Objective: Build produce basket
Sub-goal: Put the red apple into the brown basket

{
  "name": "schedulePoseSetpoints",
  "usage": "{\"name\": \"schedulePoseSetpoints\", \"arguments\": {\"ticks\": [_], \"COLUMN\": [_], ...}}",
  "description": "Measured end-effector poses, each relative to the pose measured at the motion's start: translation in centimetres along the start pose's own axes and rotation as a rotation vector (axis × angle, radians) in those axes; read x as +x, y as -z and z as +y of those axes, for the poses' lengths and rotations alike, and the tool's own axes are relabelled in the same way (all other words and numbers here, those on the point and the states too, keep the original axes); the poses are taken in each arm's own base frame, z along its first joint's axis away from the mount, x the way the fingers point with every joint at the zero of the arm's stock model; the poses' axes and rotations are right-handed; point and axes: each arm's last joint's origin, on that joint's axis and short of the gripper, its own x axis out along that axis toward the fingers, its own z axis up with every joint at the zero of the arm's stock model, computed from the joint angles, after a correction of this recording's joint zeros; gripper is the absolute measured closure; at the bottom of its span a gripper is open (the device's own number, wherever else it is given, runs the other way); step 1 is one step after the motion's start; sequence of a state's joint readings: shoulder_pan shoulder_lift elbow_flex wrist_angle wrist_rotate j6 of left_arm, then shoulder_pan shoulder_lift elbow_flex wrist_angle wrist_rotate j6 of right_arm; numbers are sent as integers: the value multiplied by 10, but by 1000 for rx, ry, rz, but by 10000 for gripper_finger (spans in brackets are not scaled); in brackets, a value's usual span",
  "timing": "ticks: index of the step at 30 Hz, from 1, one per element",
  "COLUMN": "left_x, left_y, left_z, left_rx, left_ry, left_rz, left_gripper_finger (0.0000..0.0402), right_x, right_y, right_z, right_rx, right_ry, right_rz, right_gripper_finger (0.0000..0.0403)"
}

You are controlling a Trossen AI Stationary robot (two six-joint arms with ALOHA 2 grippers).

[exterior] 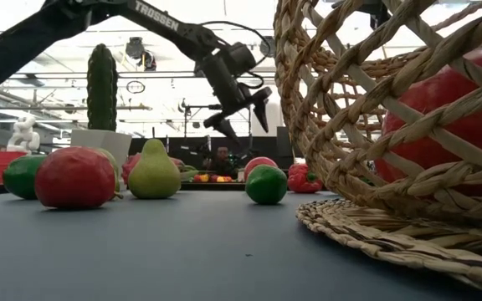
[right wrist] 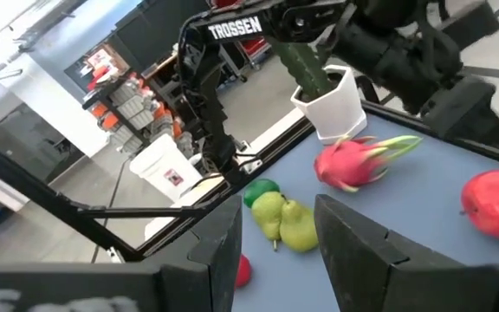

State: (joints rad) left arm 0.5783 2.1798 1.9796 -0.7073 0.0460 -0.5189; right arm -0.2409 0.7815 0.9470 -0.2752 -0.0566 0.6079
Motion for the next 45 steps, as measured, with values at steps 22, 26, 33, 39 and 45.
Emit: {"name": "schedulePoseSetpoints", "arguments": {"ticks": [22, 26, 33, 39, 45], "left_x": [27, 33, 41, 47, 47], "left_y": [26, 34, 40, 44, 43], "left_z": [-12, -8, -7, -6, -5], "left_rx": [58, 56, 35, 28, 15], "left_ry": [-6, -19, 1, 29, 32], "left_rz": [69, 100, 94, 91, 86], "left_gripper_finger": [2, 2, 2, 2, 2], "right_x": [0, 0, 0, 0, 0], "right_y": [0, 0, 1, 2, 2], "right_z": [0, 0, -1, -1, 0], "right_rx": [-27, -29, -28, -28, -28], "right_ry": [-1, -1, 7, 7, -12], "right_rz": [2, 2, 14, 17, 30], "right_gripper_finger": [264, 264, 264, 264, 264]}}
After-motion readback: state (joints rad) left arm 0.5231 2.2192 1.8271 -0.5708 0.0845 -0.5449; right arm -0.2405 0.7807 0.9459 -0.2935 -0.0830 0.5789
